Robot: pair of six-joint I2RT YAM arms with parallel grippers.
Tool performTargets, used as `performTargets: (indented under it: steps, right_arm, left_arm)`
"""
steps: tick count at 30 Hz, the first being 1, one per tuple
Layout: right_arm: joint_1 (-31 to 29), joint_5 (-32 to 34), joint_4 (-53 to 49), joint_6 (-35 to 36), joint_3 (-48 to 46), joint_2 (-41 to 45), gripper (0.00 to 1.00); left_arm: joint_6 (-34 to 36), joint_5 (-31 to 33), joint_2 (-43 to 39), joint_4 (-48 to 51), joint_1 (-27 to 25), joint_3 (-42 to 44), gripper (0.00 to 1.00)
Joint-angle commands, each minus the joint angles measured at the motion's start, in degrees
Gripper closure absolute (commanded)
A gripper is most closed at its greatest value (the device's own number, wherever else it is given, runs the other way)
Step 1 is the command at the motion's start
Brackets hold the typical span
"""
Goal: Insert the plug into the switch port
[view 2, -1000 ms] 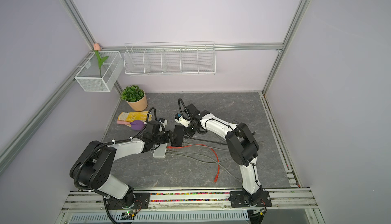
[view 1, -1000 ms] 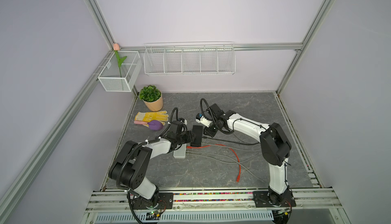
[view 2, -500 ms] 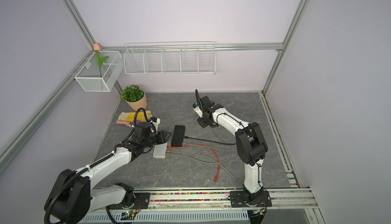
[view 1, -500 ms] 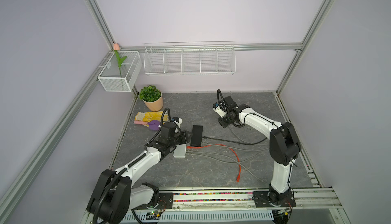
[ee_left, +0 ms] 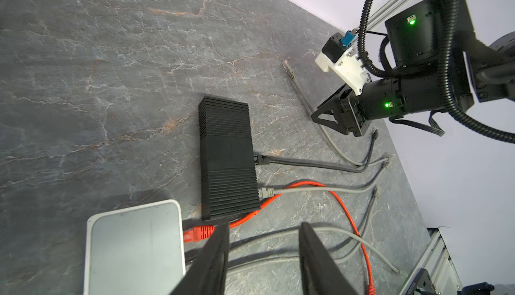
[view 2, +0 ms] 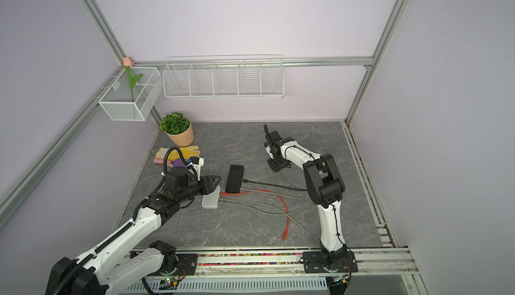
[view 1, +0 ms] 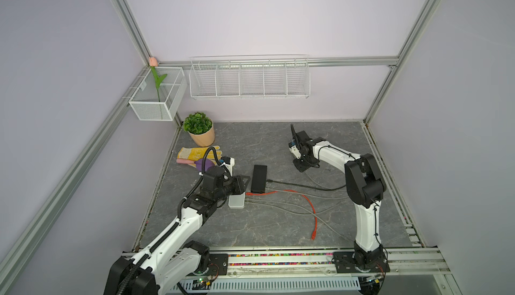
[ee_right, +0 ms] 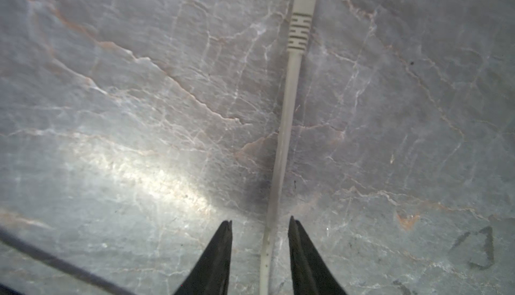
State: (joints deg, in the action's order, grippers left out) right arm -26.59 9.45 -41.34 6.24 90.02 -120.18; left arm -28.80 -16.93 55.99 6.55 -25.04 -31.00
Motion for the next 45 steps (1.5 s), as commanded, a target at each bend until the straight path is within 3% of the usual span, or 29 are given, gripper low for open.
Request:
performTargets:
  steps: [1,4,8,11,16,32,36,45]
  right_arm:
    - [1.08,0.11,-1.42,-1.66,1.0,-1.85,0.62]
    - [1.62,-1.78,-1.2,-1.67,0.52,-2.37,0.64]
    - [1.62,-3.41,-0.93,-1.45,0.4,-2.69,0.83]
    - [1.63,-3.7,-1.17,-1.41,1.24,-3.21,0.93]
    - [0.59,-1.31,-0.5,0.1,2.8,-0.89,0.93]
    - [-9.85,10.03,23.37,15.73,-8.9,39.4,0.93]
    - [-11.22,3.85,28.76,16.9,-15.69,49.52,0.93]
    - [-11.29,-17.34,25.2,12.55,-25.33,61.11,0.93]
  left_arm:
    - [0.67,-0.22,-0.62,0.77,-0.18,0.76,0.59]
    - [0.64,-0.29,-0.46,0.4,-0.18,1.03,0.59]
    - [0.63,-0.3,0.01,0.0,-0.17,0.98,0.59]
    - [0.58,-0.44,0.07,-0.31,-0.13,0.86,0.59]
    - [0.62,-0.38,-1.26,0.6,-0.1,0.54,0.6]
    - [1.19,-1.67,-12.47,1.53,-0.54,0.5,0.6]
    - [1.25,-2.32,-15.51,2.15,-1.51,-0.35,0.6]
    - [3.09,-3.46,-19.67,1.5,-7.91,-4.8,0.59]
